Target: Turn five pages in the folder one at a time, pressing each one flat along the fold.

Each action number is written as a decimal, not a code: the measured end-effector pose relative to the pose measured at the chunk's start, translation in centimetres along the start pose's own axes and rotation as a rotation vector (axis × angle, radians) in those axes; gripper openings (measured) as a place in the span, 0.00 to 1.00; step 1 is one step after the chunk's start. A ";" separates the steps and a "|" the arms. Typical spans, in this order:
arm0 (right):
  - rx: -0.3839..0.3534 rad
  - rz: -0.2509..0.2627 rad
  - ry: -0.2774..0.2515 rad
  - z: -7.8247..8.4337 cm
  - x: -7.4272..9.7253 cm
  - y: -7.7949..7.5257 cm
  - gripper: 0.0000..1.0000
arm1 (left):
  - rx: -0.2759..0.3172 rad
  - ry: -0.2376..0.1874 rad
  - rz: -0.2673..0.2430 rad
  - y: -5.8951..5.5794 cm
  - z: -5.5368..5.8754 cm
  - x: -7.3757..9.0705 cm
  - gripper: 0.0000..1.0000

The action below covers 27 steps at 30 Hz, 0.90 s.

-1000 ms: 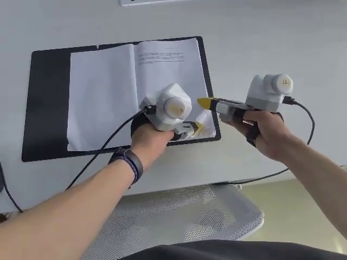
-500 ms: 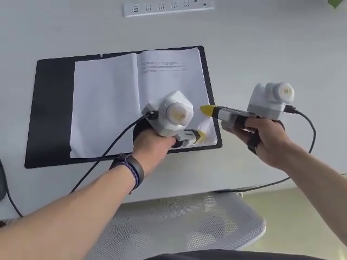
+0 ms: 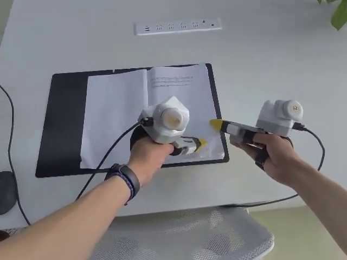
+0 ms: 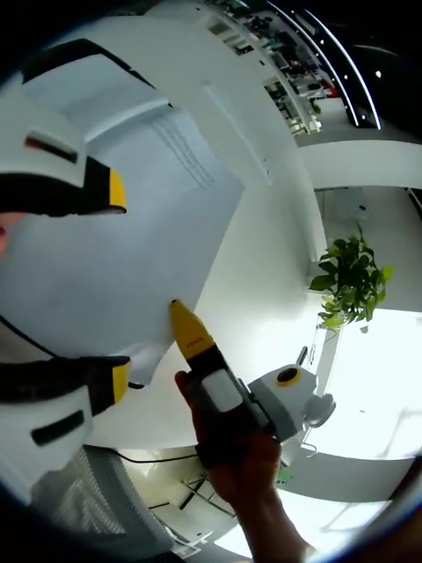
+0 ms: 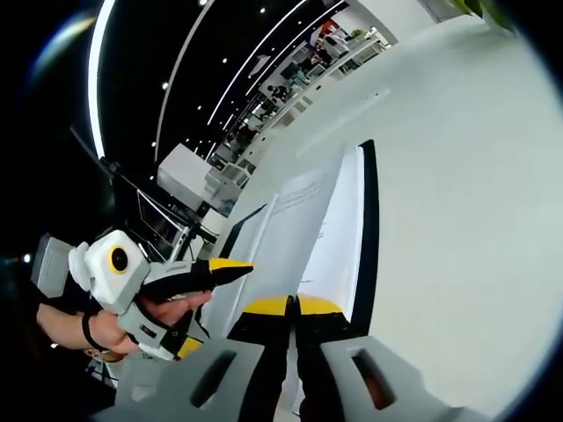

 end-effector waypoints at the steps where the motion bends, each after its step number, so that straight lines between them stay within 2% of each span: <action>1: -0.001 0.001 -0.002 0.0 0.1 0.0 0.00 | 0.008 -0.003 0.002 0.1 -0.1 0.2 0.65; 2: -0.002 0.002 -0.003 0.0 0.1 0.1 0.00 | 0.048 -0.019 0.016 0.2 -0.2 0.5 0.66; 12: 0.024 -0.005 -0.014 -0.6 0.4 1.4 0.00 | 0.037 -0.055 -0.032 2.5 -0.5 3.2 0.68; 27: 0.062 -0.042 -0.054 -1.5 0.9 3.5 0.00 | 0.062 -0.085 -0.122 5.9 1.5 8.6 0.68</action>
Point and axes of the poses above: the centre of the closed fingertips' face, and the gripper's own axes: x roughly backward along the fingers, y roughly to its left, z roughly out of its underside, the point moved 5 cm from there along x, roughly backward along the fingers, and after that the axes turned 2 degrees about x, right-handed, at the moved point
